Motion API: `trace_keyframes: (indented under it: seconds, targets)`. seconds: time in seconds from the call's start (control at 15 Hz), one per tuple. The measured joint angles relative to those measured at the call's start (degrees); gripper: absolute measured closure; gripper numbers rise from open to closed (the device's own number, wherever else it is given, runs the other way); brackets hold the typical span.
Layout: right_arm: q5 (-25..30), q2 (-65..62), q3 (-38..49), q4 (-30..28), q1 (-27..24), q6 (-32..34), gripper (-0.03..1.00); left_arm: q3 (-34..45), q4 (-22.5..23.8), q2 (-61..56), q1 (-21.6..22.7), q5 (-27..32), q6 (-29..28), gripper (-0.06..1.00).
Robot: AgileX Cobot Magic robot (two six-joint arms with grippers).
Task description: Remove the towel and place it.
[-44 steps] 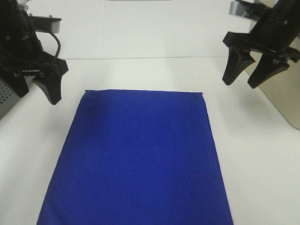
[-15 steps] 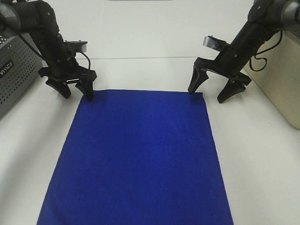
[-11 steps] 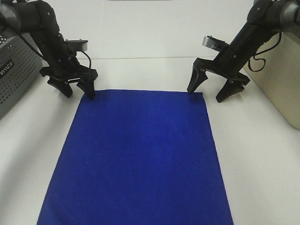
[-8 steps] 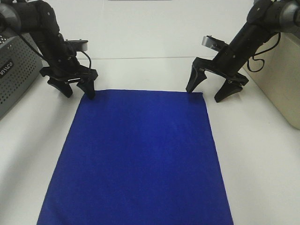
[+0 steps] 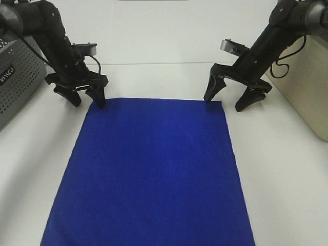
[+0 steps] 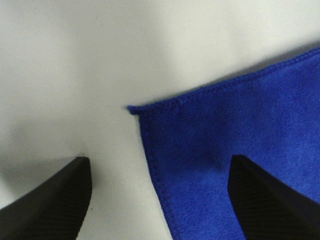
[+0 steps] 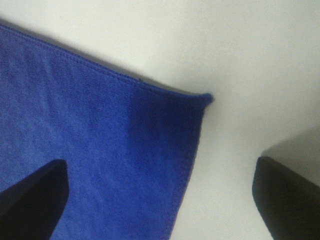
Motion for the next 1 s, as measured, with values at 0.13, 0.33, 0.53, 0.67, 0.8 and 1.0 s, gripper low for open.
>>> trace_keyframes:
  seconds: [0.13, 0.33, 0.53, 0.67, 0.8, 1.0]
  targets:
    - [-0.63, 0.0, 0.0, -0.06, 0.0, 0.0, 0.0, 0.0, 0.0, 0.06, 0.0, 0.0, 0.0, 0.22]
    - [-0.8, 0.0, 0.0, 0.06, 0.0, 0.0, 0.0, 0.0, 0.0, 0.06, 0.0, 0.0, 0.0, 0.22]
    - [-0.92, 0.0, 0.0, 0.29, 0.0, 0.0, 0.0, 0.0, 0.0, 0.06, 0.0, -0.11, 0.0, 0.22]
    - [-0.92, 0.0, 0.0, 0.63, 0.0, 0.0, 0.0, 0.0, -0.23, 0.06, 0.0, -0.06, 0.0, 0.22]
    - [-1.26, 0.17, 0.0, 2.12, 0.0, 0.0, 0.0, 0.0, -2.86, 0.06, 0.11, 0.0, 0.0, 0.22]
    - [-2.23, 0.74, -0.06, 4.41, 1.26, 0.0, 0.0, 0.0, -5.21, 0.17, -0.34, -0.06, 0.0, 0.22]
